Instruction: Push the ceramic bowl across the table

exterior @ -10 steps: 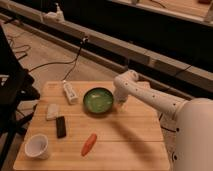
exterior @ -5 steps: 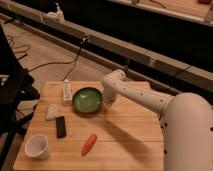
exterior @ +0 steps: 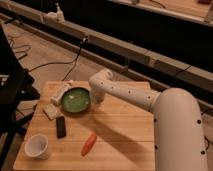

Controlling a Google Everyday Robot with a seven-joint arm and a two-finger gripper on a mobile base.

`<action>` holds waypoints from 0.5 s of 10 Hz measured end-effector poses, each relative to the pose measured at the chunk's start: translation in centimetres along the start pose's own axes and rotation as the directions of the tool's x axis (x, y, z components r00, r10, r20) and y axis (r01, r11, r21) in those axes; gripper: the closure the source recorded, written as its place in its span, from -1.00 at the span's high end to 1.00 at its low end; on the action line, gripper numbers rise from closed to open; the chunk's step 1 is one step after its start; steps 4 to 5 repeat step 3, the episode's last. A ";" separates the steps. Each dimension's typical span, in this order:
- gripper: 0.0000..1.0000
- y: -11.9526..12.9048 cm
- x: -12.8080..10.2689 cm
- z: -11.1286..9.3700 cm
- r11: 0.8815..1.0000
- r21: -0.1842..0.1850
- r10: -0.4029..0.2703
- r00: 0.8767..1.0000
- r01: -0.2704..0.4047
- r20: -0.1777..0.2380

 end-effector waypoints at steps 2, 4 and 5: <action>-1.00 0.0 -2.1 -0.2 0.999 -0.005 -0.034 0.999 0.034 0.038; -0.97 0.0 -2.1 -0.3 0.999 -0.004 -0.033 0.999 0.033 0.037; -0.97 0.0 -2.1 -0.3 0.999 -0.004 -0.033 0.999 0.033 0.037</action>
